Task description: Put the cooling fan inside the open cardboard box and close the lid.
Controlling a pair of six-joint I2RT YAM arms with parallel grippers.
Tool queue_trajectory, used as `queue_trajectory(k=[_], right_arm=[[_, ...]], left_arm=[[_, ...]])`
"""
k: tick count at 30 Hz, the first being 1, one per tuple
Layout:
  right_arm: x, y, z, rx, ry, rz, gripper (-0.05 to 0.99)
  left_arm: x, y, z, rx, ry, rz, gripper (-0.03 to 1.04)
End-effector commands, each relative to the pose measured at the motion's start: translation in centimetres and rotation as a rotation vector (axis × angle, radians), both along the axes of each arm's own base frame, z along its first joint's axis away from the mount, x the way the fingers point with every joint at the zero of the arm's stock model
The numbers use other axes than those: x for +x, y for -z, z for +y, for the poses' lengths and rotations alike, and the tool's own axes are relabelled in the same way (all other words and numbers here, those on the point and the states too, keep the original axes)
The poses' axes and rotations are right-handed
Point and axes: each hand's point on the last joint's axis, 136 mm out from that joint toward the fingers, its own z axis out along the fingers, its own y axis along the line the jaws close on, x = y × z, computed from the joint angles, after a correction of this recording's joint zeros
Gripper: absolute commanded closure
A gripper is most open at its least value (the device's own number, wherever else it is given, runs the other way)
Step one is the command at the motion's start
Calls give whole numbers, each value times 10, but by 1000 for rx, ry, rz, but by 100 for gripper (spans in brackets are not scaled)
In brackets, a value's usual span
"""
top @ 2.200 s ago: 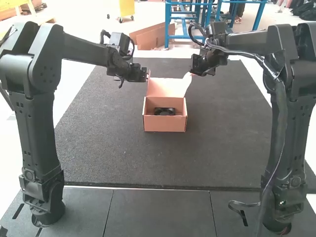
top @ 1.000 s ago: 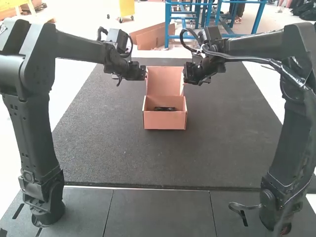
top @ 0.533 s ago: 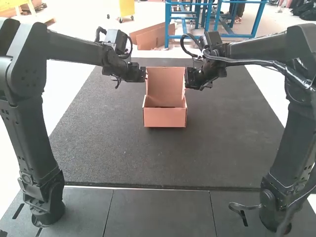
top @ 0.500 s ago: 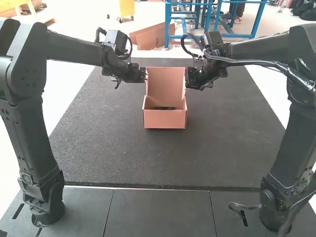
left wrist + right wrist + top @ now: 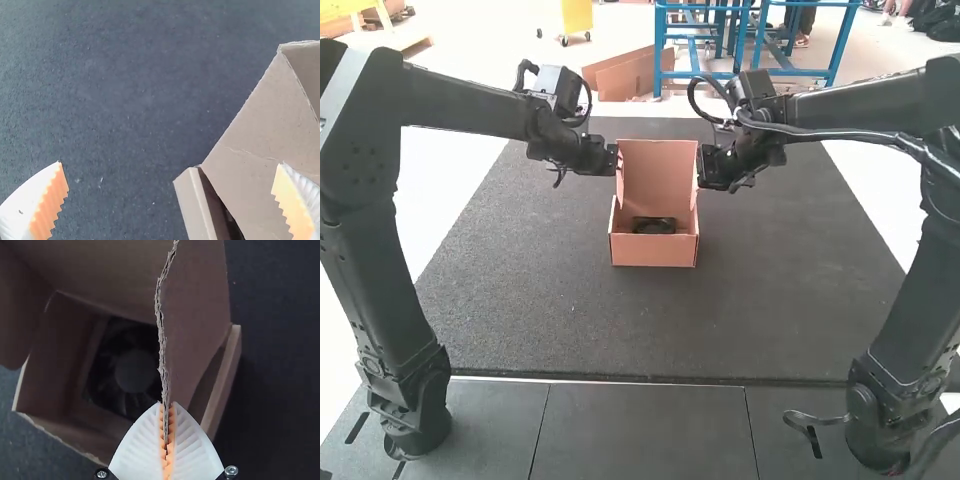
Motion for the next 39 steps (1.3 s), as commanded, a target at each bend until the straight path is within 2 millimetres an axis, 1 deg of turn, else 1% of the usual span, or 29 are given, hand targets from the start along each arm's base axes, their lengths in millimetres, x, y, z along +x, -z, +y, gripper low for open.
queue_trajectory(k=[1,10,15,24,28,32,33,35,39], right_arm=[[-8,-15,7,21,-22,-30,95],[-22,-9,12,13,-48,-14,95],[-32,0,13,0,-65,2,95],[-45,18,6,-22,-70,34,95],[-49,27,3,-36,-73,48,95],[-48,26,2,-42,-73,41,95],[-46,24,2,-38,-66,33,90],[-40,14,4,-14,-49,13,65],[-32,-8,7,11,-36,-33,29]], left_arm=[[-9,-16,-8,-18,26,-34,4],[-26,-12,-1,-9,29,-21,4],[-35,-9,3,-7,30,-14,4],[-54,-3,-3,-7,55,-7,4],[-66,4,-4,-2,69,11,4],[-83,10,-4,11,90,30,4],[-89,12,-3,16,92,43,4],[-98,15,2,28,93,63,4],[-115,19,11,53,102,86,4]])
